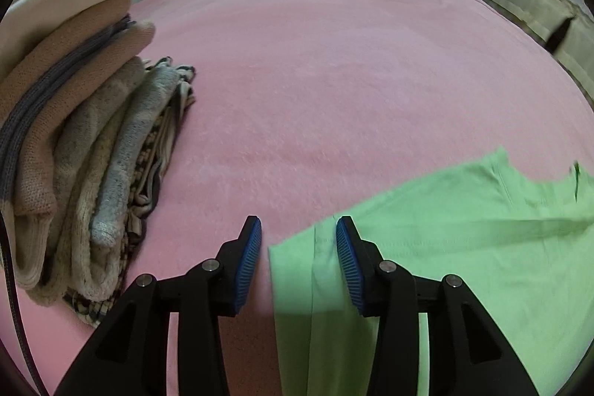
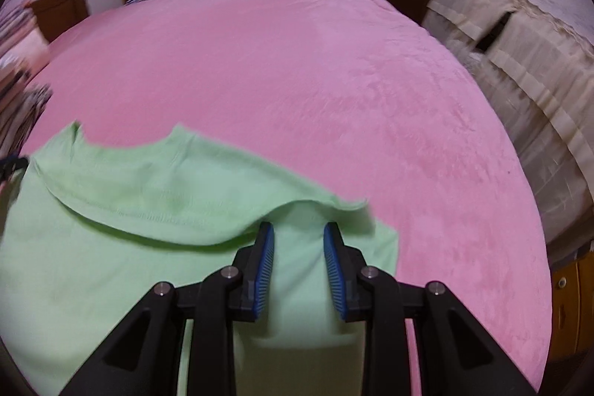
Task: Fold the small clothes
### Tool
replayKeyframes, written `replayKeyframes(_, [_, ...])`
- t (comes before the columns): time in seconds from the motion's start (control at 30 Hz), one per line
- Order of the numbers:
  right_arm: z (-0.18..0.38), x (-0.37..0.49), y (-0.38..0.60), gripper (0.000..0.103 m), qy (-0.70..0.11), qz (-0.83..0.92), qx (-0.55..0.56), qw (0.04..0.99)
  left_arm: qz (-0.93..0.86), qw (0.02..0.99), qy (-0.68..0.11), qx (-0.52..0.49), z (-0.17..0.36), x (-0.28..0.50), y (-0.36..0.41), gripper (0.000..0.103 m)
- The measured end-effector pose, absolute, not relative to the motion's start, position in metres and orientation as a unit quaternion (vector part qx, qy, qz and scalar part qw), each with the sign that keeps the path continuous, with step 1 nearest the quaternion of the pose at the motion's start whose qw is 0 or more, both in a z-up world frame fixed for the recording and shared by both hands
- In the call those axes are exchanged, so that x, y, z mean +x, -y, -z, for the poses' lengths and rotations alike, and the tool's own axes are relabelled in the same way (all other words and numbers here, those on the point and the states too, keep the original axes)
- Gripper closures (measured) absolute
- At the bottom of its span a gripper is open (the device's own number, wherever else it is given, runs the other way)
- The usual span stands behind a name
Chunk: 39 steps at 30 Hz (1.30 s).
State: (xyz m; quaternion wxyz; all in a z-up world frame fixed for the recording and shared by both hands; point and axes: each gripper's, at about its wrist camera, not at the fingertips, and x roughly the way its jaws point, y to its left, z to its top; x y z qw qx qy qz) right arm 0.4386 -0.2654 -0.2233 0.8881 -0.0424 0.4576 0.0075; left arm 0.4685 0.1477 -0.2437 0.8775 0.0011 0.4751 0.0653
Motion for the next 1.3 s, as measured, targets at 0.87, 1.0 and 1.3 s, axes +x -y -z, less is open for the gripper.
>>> replayKeyframes(0.87, [0.149,0.402,0.274,0.075,-0.435,0.016,0.021,0.9,-0.052,0.876,-0.479,0.015,0.19,0.402,-0.168,0.062])
replayKeyframes(1.0, [0.139,0.391,0.279,0.075,-0.431,0.012,0.027,0.902,-0.044,0.878,-0.477,0.02,0.179,0.391,-0.164,0.062])
replayKeyframes(1.3, [0.125,0.356,0.295,0.075,-0.428,-0.007,0.043,0.903,0.006,0.88,-0.476,-0.002,0.158,0.356,-0.16,0.061])
